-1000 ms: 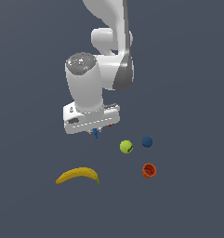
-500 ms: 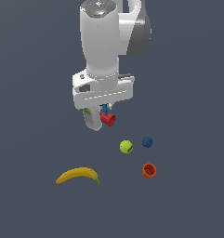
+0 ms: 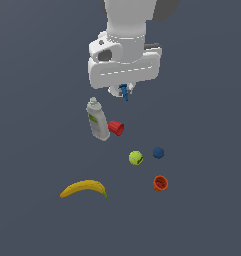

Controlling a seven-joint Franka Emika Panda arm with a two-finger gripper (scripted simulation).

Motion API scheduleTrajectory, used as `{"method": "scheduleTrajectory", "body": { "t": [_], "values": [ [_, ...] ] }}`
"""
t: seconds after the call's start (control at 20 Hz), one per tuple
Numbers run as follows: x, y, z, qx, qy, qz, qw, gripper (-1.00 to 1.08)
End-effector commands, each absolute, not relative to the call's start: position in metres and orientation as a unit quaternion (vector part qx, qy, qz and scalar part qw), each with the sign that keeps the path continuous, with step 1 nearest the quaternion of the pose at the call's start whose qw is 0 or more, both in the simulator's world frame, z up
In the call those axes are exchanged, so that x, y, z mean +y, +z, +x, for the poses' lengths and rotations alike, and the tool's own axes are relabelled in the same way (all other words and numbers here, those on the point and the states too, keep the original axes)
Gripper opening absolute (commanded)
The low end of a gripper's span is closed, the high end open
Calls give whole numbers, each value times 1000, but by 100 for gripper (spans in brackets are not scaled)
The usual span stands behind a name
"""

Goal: Pick up a designated object from a clutter of objects.

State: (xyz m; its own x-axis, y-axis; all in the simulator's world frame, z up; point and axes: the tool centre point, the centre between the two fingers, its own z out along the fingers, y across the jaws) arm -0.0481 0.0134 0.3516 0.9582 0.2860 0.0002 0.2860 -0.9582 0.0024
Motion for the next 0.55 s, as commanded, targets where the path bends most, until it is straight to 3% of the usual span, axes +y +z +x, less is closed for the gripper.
{"method": "scheduleTrajectory", "body": {
  "t": [0.0,0.5],
  "values": [
    [21,366,-55,144,0,990,1,-100],
    [32,388,-62,144,0,990,0,-100]
  ]
}}
